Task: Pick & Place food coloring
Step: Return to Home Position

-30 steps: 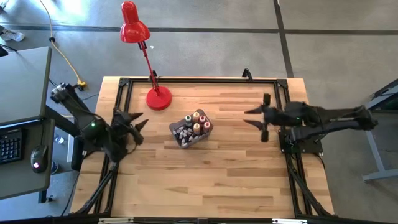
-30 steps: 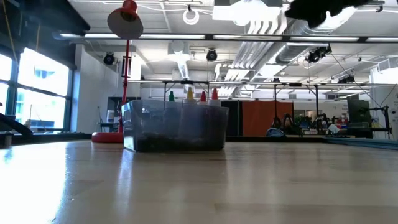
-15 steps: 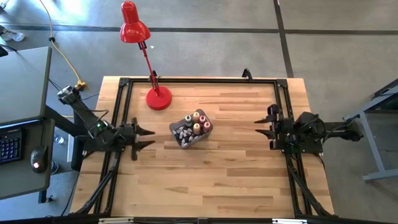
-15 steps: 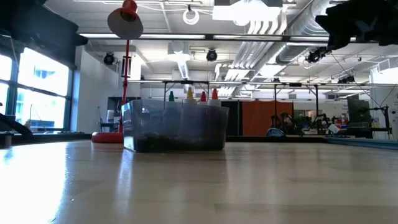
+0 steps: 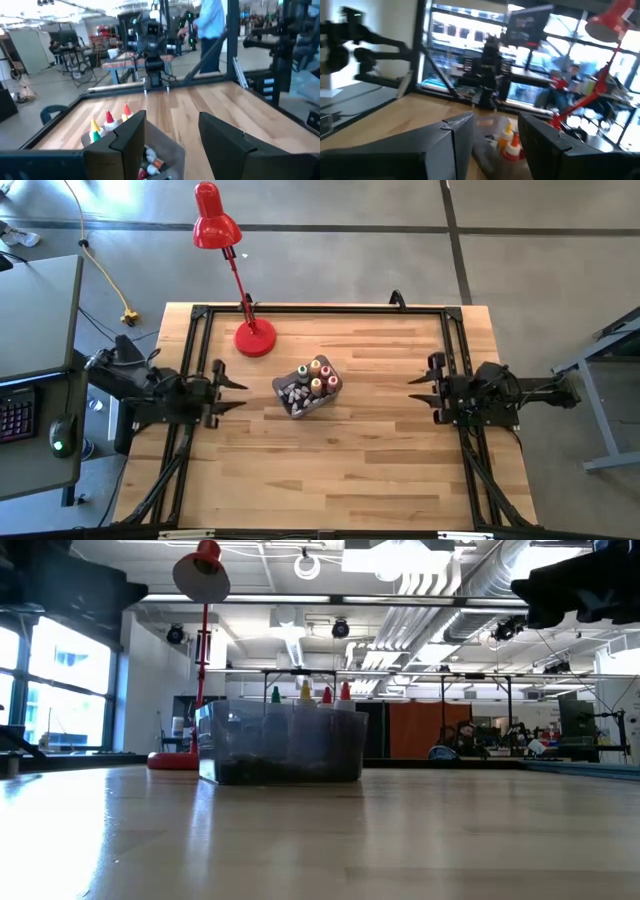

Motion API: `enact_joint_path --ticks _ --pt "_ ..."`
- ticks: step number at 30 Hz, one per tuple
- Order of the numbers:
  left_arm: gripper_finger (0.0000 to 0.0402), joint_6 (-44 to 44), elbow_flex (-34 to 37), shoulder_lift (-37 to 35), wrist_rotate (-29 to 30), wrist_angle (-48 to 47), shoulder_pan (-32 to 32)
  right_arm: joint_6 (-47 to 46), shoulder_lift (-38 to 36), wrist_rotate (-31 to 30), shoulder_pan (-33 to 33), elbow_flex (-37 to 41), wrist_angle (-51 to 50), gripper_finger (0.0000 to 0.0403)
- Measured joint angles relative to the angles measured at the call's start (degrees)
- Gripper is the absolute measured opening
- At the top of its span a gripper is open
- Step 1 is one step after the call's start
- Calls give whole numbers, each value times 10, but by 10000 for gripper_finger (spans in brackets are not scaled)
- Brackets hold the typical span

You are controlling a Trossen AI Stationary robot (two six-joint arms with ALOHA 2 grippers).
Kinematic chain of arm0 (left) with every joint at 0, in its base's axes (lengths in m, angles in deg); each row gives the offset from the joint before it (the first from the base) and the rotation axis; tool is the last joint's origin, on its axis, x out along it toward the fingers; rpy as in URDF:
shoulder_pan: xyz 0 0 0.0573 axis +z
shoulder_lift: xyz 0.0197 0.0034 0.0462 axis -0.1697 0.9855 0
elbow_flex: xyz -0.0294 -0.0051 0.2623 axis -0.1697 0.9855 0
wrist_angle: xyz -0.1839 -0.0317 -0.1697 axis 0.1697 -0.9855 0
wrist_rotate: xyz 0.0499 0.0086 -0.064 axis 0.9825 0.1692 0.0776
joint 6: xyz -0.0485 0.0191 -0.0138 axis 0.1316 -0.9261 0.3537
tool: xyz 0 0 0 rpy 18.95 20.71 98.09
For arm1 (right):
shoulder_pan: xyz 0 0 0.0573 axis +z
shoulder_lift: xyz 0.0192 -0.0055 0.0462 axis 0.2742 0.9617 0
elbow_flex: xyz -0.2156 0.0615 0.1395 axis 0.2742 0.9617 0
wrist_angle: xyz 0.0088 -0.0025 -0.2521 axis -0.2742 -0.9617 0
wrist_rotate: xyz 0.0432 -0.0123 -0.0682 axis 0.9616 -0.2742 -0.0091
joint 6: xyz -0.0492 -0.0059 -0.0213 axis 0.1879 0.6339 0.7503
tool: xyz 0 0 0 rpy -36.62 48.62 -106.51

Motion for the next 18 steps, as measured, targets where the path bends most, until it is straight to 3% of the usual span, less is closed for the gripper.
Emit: enact_joint_path --ticks 8,18 --pt "179 24 47 -1 -43 28 53 -62 4 -90 0 0 -9 146" --pt "179 45 51 8 -41 35 68 -55 6 -95 0 0 -14 146"
